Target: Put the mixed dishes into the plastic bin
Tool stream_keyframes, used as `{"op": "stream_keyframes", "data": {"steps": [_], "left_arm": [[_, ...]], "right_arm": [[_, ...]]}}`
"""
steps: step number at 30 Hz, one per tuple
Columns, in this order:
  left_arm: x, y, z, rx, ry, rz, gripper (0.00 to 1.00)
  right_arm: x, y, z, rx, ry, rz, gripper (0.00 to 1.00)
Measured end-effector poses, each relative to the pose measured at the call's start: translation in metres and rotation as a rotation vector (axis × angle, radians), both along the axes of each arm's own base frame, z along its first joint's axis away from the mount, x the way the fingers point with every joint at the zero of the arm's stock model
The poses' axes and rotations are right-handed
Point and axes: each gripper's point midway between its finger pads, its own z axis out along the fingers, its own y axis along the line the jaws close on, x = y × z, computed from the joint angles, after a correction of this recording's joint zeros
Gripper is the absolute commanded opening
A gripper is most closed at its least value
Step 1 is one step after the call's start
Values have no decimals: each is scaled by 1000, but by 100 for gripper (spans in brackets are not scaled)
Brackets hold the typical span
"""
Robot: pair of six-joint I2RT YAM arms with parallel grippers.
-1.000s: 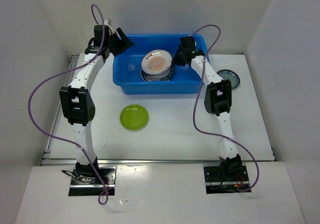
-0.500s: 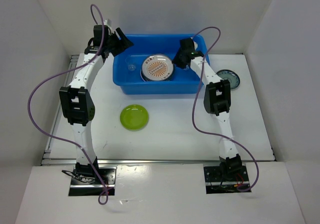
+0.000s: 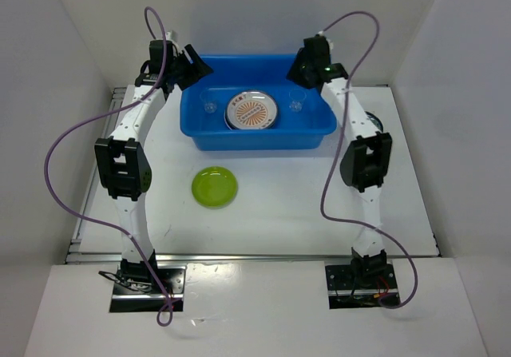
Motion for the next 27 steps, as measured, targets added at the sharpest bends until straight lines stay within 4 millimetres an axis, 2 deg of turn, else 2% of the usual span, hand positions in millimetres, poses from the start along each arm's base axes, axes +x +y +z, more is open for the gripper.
{"op": "stream_keyframes", "data": {"steps": [1, 3, 5, 6, 8, 9, 10, 12, 14, 16, 18, 22, 27], "left_arm": [[0, 0, 0, 0, 0, 1, 75], [0, 0, 0, 1, -2, 2, 75], [1, 0, 0, 1, -3, 2, 75], [1, 0, 0, 1, -4, 1, 75], [1, 0, 0, -1, -4, 0, 75], [1, 0, 0, -2, -5, -2, 75], [1, -1, 0, -2, -5, -3, 75], [0, -1, 0, -4, -5, -7, 75], [0, -2, 0, -6, -4, -9, 75], [0, -2, 0, -8, -4, -12, 75], [-1, -3, 0, -11, -3, -17, 75], [-1, -5, 0, -15, -2, -25, 75], [-1, -5, 0, -16, -3, -27, 75]], "right_arm": [[-4, -13, 22, 1, -32, -18, 48], [-22, -56, 57, -5, -72, -89, 48], [-38, -121, 84, -14, -107, -209, 48], [-45, -156, 90, -17, -116, -277, 48], [-63, -233, 87, -34, -101, -432, 48], [-71, -269, 78, -44, -77, -510, 48], [-80, -301, 63, -51, -44, -582, 48], [-100, -343, 22, -68, 57, -689, 49], [-117, -352, -22, -78, 171, -724, 50], [-126, -343, -60, -79, 275, -712, 50], [-130, -330, -88, -73, 343, -688, 50], [-127, -311, -124, -45, 417, -648, 50], [-143, -305, -152, -23, 485, -660, 50]]}}
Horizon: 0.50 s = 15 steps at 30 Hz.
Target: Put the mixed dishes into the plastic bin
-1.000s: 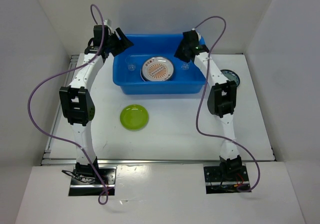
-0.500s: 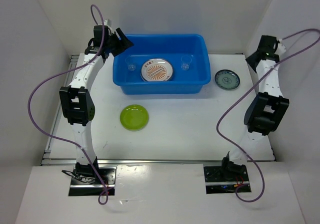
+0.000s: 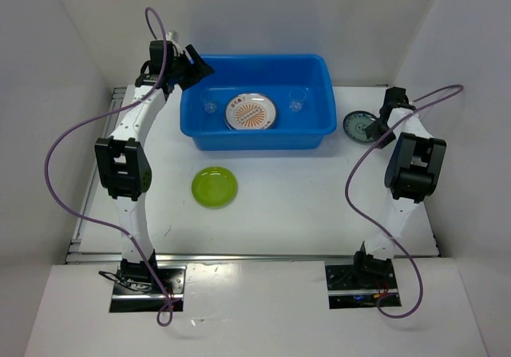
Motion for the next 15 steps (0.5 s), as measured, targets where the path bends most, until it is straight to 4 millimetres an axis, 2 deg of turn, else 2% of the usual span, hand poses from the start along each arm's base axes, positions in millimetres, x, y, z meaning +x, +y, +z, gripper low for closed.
{"op": "stream_keyframes", "data": {"steps": [8, 15], "left_arm": [[0, 0, 0, -1, 0, -2, 75], [-1, 0, -3, -1, 7, -3, 75]], "right_arm": [[-6, 4, -23, 25, -6, -55, 50], [1, 9, -32, 26, -58, -95, 48]]}}
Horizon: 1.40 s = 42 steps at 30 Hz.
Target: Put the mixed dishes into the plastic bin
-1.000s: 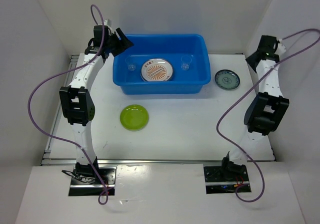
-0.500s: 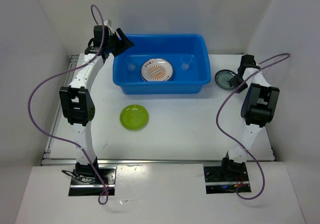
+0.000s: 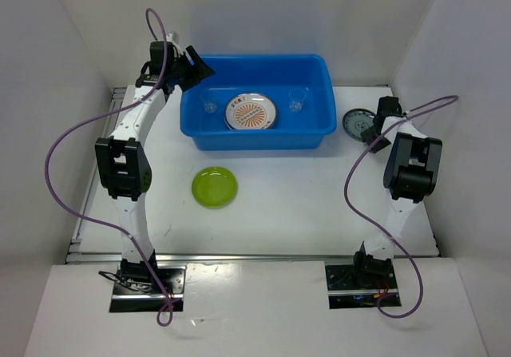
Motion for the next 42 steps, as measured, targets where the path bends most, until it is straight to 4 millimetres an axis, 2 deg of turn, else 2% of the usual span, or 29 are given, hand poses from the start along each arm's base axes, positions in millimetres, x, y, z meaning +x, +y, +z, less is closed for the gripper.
{"op": "stream_keyframes", "data": {"steps": [6, 11, 14, 29, 36, 40, 42], "left_arm": [[0, 0, -1, 0, 3, 0, 75], [0, 0, -2, 0, 4, 0, 75], [0, 0, -4, 1, 6, 0, 75], [-1, 3, -10, 7, 17, 8, 75], [-2, 9, -21, 13, 41, 22, 75], [-2, 9, -21, 13, 40, 24, 75], [-2, 9, -21, 14, 40, 24, 75]], "right_arm": [[5, 3, 9, 5, -54, -15, 48], [9, 3, 39, -2, -127, -21, 48], [14, 2, 46, -4, -152, -28, 48], [17, -1, 25, 16, -175, -117, 49], [22, 6, 15, 26, -194, -141, 49], [25, 14, 3, 41, -184, -145, 49], [31, 17, 5, 44, -199, -147, 49]]}}
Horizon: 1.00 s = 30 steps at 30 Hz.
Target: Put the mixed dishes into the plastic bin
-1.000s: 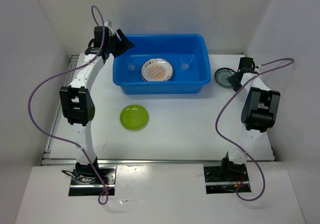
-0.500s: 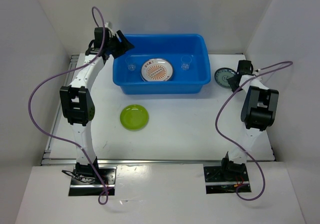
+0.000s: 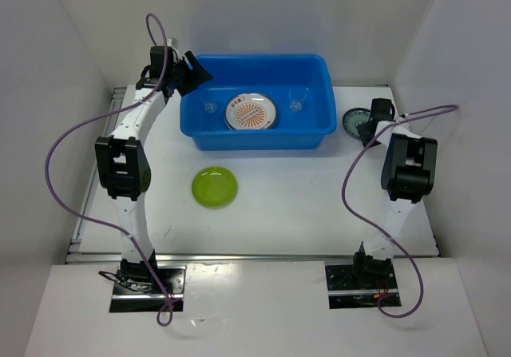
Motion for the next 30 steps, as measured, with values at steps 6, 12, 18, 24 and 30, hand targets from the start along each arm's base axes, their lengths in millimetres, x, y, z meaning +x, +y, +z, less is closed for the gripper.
{"op": "stream_keyframes", "data": {"steps": [6, 12, 18, 24, 30], "left_arm": [[0, 0, 0, 0, 0, 0, 75], [1, 3, 0, 0, 0, 5, 75], [1, 5, 0, 0, 0, 8, 75], [2, 4, 1, -2, -6, 7, 75], [1, 2, 3, -11, -8, -3, 75]], "right_arm": [[14, 8, -2, 11, -20, -1, 37], [18, 6, -1, 18, -46, -31, 0], [13, 11, 9, 10, -85, -47, 0], [-8, 32, 48, -27, -137, -22, 0], [-13, 33, 152, -127, -343, -41, 0]]}}
